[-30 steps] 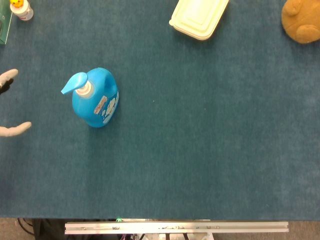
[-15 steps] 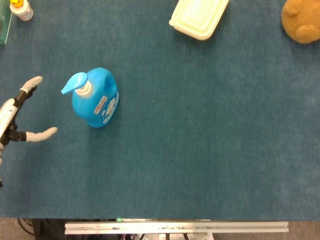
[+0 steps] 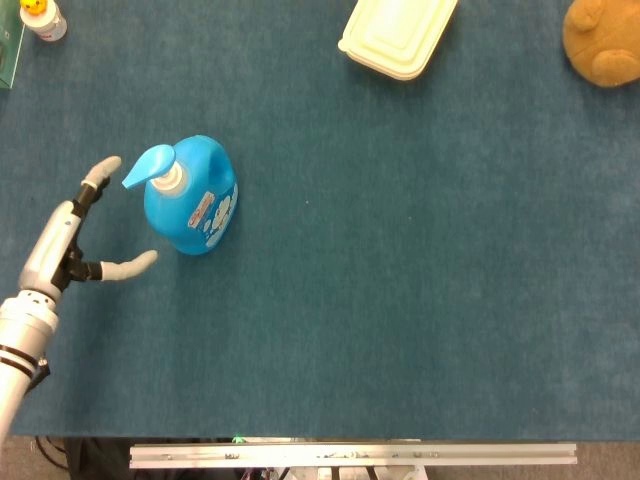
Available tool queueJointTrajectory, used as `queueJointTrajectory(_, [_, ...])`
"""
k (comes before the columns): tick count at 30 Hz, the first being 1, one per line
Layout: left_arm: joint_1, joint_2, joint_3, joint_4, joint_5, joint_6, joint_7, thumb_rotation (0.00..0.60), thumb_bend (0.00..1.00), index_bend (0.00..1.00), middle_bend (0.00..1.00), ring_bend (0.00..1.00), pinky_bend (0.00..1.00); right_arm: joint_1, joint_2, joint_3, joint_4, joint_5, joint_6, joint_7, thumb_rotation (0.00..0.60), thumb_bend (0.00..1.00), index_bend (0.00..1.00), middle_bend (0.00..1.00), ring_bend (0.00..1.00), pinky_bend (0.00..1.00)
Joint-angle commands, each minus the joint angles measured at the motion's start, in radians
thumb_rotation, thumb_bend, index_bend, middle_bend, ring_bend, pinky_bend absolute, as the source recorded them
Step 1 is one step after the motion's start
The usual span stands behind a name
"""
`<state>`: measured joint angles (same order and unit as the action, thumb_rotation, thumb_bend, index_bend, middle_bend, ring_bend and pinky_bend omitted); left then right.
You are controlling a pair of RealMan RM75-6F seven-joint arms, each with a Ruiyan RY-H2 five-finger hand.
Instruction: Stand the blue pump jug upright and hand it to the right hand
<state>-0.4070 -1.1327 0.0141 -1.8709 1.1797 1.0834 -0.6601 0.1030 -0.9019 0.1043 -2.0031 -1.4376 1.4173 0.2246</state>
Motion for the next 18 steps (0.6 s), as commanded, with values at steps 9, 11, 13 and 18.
queueJointTrajectory(9, [0.006,-0.08,-0.059,-0.027,-0.075,-0.029,0.108,0.6,0.2,0.0,0.0,0.0,0.0,-0.004,0.003,-0.003,0.011,-0.001,0.001,0.021,0.6,0.08,0.08,0.22,0.11,0.24])
queueJointTrajectory(11, [0.003,-0.096,-0.074,-0.029,-0.096,-0.036,0.124,0.6,0.2,0.0,0.0,0.0,0.0,-0.007,0.005,-0.004,0.016,-0.002,0.002,0.028,0.6,0.08,0.08,0.22,0.11,0.24])
queueJointTrajectory(13, [-0.003,-0.109,-0.087,-0.03,-0.114,-0.044,0.144,0.6,0.2,0.0,0.0,0.0,0.0,-0.009,0.006,-0.004,0.021,-0.003,0.004,0.037,0.6,0.08,0.08,0.22,0.11,0.24])
queueJointTrajectory(18, [-0.013,-0.148,-0.117,-0.021,-0.157,-0.05,0.192,0.6,0.2,0.0,0.0,0.0,0.0,-0.012,0.009,-0.006,0.031,-0.007,0.007,0.056,0.6,0.08,0.08,0.22,0.11,0.24])
